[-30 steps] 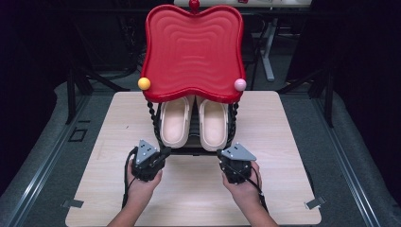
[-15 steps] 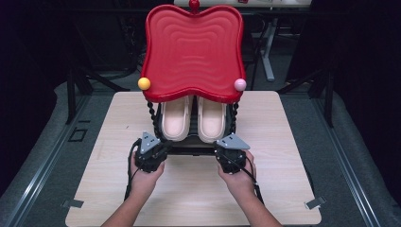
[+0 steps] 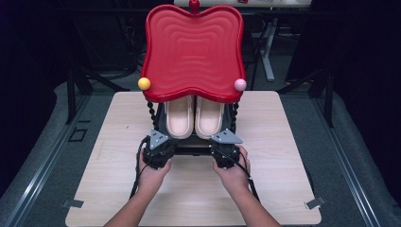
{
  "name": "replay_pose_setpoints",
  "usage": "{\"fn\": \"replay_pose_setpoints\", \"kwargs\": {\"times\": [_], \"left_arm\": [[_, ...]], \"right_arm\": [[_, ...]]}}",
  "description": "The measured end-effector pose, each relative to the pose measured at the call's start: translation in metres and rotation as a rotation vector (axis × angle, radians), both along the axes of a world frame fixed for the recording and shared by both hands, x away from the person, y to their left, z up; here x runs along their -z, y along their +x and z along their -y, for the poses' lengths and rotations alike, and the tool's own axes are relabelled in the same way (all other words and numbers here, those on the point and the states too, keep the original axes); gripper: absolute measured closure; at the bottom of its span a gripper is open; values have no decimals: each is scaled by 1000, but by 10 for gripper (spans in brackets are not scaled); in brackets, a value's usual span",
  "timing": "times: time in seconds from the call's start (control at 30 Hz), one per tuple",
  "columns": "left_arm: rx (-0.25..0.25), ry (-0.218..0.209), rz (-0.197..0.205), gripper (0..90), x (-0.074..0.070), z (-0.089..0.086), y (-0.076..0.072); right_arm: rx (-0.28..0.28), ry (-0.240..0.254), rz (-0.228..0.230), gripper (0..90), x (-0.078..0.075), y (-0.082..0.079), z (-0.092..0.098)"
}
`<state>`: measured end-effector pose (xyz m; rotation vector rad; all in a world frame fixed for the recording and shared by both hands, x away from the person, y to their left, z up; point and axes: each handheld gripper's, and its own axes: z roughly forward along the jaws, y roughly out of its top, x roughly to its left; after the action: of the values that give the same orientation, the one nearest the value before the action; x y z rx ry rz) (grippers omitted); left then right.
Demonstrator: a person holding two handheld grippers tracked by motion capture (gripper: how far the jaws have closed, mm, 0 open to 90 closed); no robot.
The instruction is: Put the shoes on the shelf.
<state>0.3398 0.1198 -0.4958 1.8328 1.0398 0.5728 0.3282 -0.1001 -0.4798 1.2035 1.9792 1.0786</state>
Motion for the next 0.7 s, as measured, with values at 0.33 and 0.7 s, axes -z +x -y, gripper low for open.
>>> {"fn": "replay_pose_setpoints", "kwargs": {"times": [0.33,0.7], "left_arm": [[-2,11,10,850,1,-1,-2],[-18,-14,84,734,-17,-14,-14]], "right_arm": [[-3,18,5,856,4,-1,0],[-6,76,47,724,-10,-14,14]]}}
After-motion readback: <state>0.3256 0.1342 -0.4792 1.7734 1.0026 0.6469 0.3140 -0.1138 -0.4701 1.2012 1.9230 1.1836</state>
